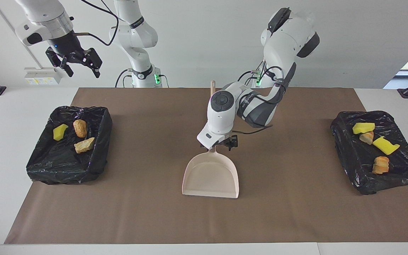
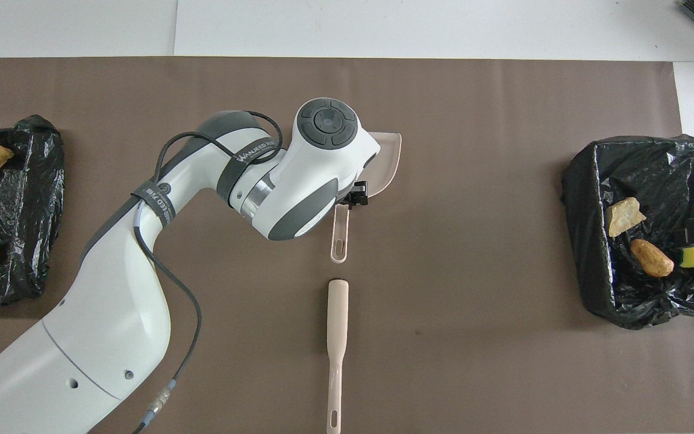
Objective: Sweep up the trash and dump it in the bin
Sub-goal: 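Set the dustpan down beside the brush with the left gripper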
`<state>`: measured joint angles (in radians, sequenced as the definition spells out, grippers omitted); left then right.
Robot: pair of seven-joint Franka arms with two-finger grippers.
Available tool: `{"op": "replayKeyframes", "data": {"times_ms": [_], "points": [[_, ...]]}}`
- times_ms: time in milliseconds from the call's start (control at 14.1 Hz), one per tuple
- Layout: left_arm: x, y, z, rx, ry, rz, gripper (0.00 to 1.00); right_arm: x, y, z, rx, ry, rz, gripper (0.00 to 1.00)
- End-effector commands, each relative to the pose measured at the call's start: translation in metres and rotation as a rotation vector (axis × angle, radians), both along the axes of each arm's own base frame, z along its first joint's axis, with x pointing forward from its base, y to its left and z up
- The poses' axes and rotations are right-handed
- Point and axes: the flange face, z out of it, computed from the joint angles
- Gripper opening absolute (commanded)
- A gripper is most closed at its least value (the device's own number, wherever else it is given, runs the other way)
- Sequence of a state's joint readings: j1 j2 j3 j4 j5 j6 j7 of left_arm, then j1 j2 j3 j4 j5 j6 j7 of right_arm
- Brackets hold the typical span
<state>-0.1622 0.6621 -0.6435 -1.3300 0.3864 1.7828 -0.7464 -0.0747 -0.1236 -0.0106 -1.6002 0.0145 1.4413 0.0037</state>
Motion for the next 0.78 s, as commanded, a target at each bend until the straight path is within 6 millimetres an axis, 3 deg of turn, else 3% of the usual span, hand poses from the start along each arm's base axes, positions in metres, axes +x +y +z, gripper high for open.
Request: {"op": "replayKeyframes", "data": {"times_ms": [0, 142, 283, 496, 708], "points": [[-0.051, 0.043, 0.045, 0.145, -0.048, 0.007, 1.00, -0.007, 0.004, -0.001, -0.003, -0.003, -0.003, 1.00], [-0.051, 0.080, 0.061, 0.163, -0.055, 0.036, 1.00, -0.008, 0.008, -0.004, -0.023, 0.003, 0.006, 1.00], [-0.054, 0.111, 0.089, 0.136, -0.054, -0.011, 1.00, -0.010, 0.009, -0.002, -0.029, 0.007, 0.008, 1.00], [-0.048, 0.186, 0.144, 0.026, -0.048, -0.005, 1.00, -0.007, 0.008, -0.002, -0.027, -0.001, 0.008, 1.00], [-0.057, 0.258, 0.179, 0.011, -0.022, -0.037, 1.00, -0.007, 0.007, -0.001, -0.027, -0.003, 0.002, 1.00]]}}
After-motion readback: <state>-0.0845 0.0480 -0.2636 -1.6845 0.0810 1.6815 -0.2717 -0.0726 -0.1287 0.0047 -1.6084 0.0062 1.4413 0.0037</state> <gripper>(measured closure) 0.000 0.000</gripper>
